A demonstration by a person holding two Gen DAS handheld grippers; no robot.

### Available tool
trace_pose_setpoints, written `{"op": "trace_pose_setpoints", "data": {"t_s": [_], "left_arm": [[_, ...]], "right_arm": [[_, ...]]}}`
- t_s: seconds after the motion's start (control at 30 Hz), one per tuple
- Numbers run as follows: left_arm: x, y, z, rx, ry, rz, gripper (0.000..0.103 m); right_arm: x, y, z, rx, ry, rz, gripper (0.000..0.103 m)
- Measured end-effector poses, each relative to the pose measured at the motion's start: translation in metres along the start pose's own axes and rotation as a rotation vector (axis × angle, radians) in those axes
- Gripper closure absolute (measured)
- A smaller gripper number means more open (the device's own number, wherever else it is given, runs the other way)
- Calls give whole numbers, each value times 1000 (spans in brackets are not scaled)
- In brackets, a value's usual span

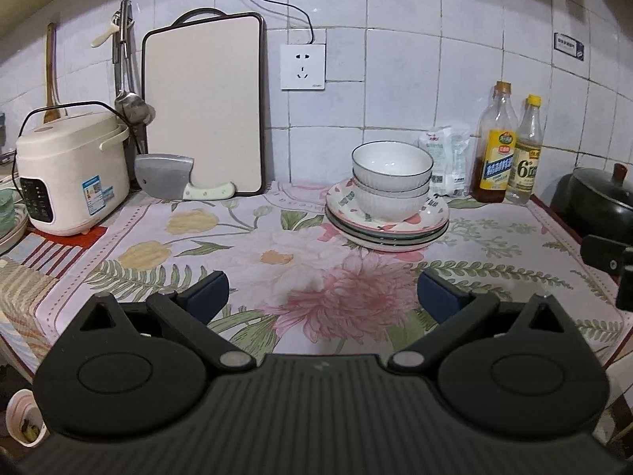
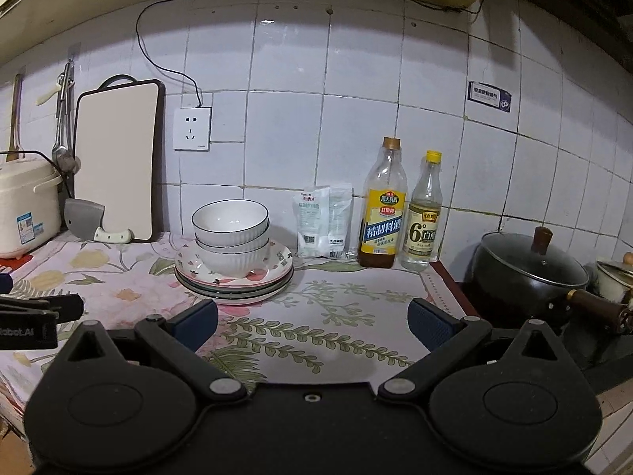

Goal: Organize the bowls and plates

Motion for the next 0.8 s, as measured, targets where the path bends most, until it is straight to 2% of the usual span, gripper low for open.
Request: {"op": "trace_pose_setpoints", "data": {"t_s": [0.43,0.8], "left_arm": [[5,0,-1,9,-9,13,0],[10,4,-2,-8,-10,3,0]], "right_arm": [[8,10,5,7,6,-32,0],[11,14,7,14,20,-25,0]]}}
Point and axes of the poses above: each gripper's, at about its wrist camera, not at the fingertips, and y roughly against the way its jaws point, z to its left, x to its underside, the point moved 4 cm from there along -y, roughly the way its jaws point, and after that the axes turned 7 degrees about x, right-handed, at the moved point
